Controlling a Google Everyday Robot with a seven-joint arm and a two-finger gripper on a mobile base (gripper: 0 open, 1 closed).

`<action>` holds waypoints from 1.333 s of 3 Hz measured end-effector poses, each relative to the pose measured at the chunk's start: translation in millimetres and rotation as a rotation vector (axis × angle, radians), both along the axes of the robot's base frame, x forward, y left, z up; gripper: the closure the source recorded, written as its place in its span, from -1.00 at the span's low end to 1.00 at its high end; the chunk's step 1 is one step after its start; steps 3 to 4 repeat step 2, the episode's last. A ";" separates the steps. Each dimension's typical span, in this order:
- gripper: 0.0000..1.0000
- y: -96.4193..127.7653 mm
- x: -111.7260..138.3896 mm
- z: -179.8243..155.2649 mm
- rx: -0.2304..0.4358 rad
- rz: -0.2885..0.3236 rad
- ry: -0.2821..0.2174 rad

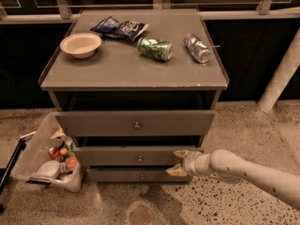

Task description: Close middle drawer

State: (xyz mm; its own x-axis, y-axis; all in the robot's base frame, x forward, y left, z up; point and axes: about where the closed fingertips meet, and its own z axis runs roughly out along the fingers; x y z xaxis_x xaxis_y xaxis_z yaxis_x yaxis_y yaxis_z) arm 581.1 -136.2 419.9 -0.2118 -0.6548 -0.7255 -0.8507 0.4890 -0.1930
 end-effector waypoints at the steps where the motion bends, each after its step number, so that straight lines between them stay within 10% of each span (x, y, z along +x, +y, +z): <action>1: -1.00 0.1 0.0 0.0 0.000 0.000 0.000; 4: -1.00 0.1 0.0 0.0 0.000 0.000 0.000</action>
Offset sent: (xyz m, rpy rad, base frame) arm 0.0000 0.0000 0.0000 0.0000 0.0000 0.0000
